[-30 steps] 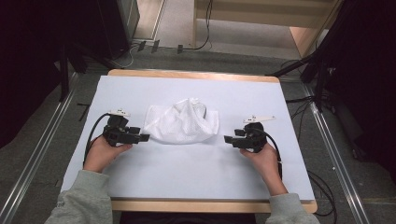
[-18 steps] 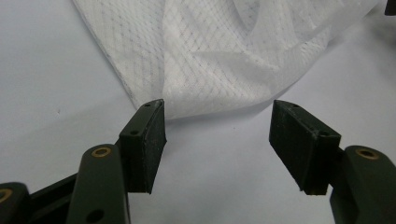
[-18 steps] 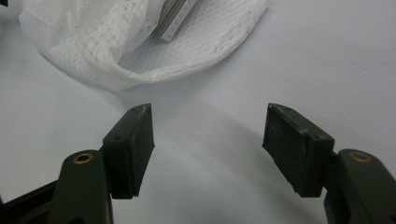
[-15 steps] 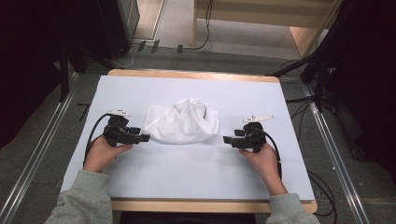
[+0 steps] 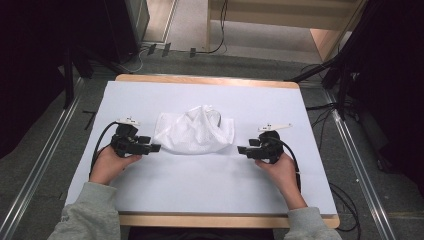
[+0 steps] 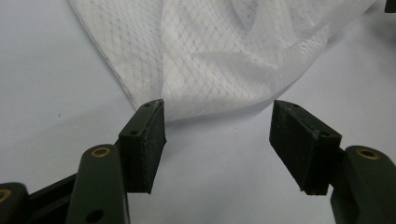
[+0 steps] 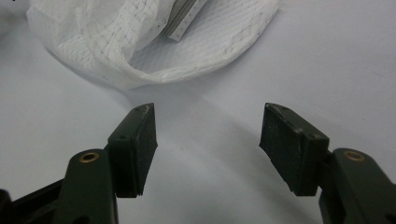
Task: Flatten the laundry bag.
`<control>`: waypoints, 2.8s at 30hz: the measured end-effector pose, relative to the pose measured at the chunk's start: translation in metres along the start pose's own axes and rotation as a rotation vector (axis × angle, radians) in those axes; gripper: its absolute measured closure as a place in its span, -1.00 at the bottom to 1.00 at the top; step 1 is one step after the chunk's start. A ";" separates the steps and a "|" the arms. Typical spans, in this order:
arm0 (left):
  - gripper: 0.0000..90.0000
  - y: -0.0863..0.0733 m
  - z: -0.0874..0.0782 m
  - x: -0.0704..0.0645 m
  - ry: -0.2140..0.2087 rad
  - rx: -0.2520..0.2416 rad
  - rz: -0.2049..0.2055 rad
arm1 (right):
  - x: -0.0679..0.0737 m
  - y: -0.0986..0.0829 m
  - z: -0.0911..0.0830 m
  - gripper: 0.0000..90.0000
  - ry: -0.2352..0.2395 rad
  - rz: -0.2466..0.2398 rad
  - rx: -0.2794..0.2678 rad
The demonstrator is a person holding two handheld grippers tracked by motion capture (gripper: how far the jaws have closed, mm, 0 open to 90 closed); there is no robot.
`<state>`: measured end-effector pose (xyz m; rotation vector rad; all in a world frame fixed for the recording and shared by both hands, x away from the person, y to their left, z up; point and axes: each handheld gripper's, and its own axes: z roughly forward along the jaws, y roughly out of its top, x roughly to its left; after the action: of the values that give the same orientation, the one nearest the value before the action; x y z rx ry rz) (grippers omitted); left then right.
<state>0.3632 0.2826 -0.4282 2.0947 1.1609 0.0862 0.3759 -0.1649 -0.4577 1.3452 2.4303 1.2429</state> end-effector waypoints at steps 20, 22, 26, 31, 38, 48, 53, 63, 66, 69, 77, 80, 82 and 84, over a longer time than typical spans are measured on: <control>-0.17 -0.010 -0.016 -0.002 -0.026 -0.037 -0.035 | 0.004 0.019 -0.003 0.00 0.011 -0.028 -0.004; -0.17 -0.012 -0.019 -0.003 -0.033 -0.048 -0.042 | 0.004 0.021 -0.002 0.01 0.010 -0.030 -0.005; -0.16 -0.018 -0.024 -0.006 -0.037 -0.056 -0.053 | 0.003 0.028 -0.001 0.05 0.010 -0.033 0.000; -0.16 -0.026 -0.027 -0.010 0.002 -0.034 -0.050 | 0.004 0.037 0.000 0.10 0.012 -0.040 -0.018; -0.17 -0.034 -0.031 -0.014 0.014 -0.043 -0.042 | 0.003 0.055 0.011 0.13 0.020 -0.029 -0.027; -0.17 -0.040 -0.035 -0.014 0.024 -0.044 -0.051 | 0.007 0.076 0.037 0.14 0.029 -0.048 -0.011; -0.17 -0.040 -0.035 -0.014 0.023 -0.046 -0.052 | 0.004 0.086 0.052 0.09 0.035 -0.034 -0.007; -0.17 -0.040 -0.036 -0.013 0.025 -0.050 -0.054 | 0.007 0.096 0.086 -0.07 0.040 -0.031 0.006; -0.17 -0.041 -0.037 -0.011 0.023 -0.053 -0.056 | 0.008 0.097 0.093 0.24 0.059 -0.025 0.010; -0.17 -0.042 -0.038 -0.010 0.027 -0.058 -0.065 | 0.012 0.096 0.096 0.78 0.103 -0.036 0.021; -0.16 -0.040 -0.041 -0.008 0.029 -0.068 -0.068 | 0.034 0.101 0.071 0.94 0.157 -0.125 -0.030; -0.16 -0.039 -0.040 -0.007 0.029 -0.067 -0.070 | 0.047 0.098 0.056 0.94 0.172 -0.172 -0.050; -0.15 -0.038 -0.040 -0.007 0.030 -0.067 -0.076 | 0.053 0.095 0.049 0.93 0.185 -0.185 -0.060; -0.15 -0.036 -0.040 -0.007 0.025 -0.069 -0.075 | 0.062 0.088 0.042 0.93 0.195 -0.211 -0.050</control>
<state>0.3179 0.3114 -0.4198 1.9923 1.2331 0.1160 0.4156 -0.0688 -0.4074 0.9649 2.5673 1.4263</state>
